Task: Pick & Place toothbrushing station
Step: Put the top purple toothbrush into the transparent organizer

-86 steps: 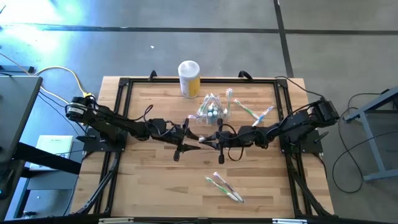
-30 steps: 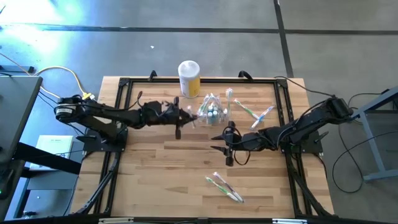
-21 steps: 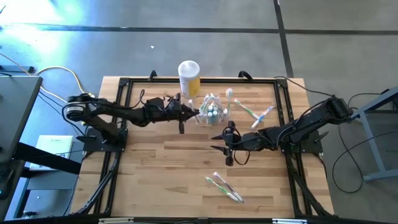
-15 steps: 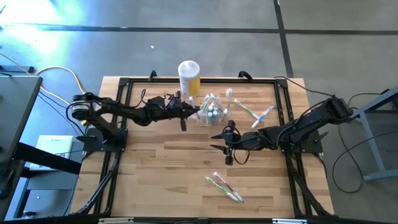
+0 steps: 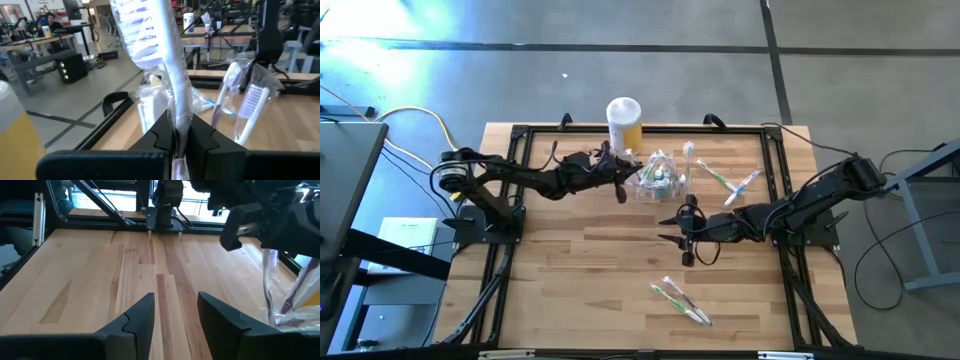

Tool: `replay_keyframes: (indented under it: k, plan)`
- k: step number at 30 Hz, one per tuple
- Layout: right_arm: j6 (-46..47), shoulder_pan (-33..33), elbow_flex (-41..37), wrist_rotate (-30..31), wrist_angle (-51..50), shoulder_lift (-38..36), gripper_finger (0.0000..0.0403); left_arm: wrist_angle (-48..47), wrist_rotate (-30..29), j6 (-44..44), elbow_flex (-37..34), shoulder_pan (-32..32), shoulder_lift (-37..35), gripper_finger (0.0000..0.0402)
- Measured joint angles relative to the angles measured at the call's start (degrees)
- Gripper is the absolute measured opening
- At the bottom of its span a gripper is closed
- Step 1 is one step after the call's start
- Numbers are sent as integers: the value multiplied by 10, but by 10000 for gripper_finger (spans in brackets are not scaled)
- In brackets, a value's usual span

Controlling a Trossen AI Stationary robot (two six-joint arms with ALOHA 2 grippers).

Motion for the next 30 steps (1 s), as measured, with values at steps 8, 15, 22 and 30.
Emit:
replay_keyframes:
  k: [8,15,22,30]
  plan:
    - [0,0,0,0,1,0,142,1,-3,-3,9,0,44,15]
    - [0,0,0,-1,0,0,142,2,-1,-7,21,0,70,15]
    - [0,0,0,-2,-1,0,142,-8,-1,-7,21,0,73,15]
    - [0,0,0,-2,-1,0,142,-29,5,-7,21,0,74,15]
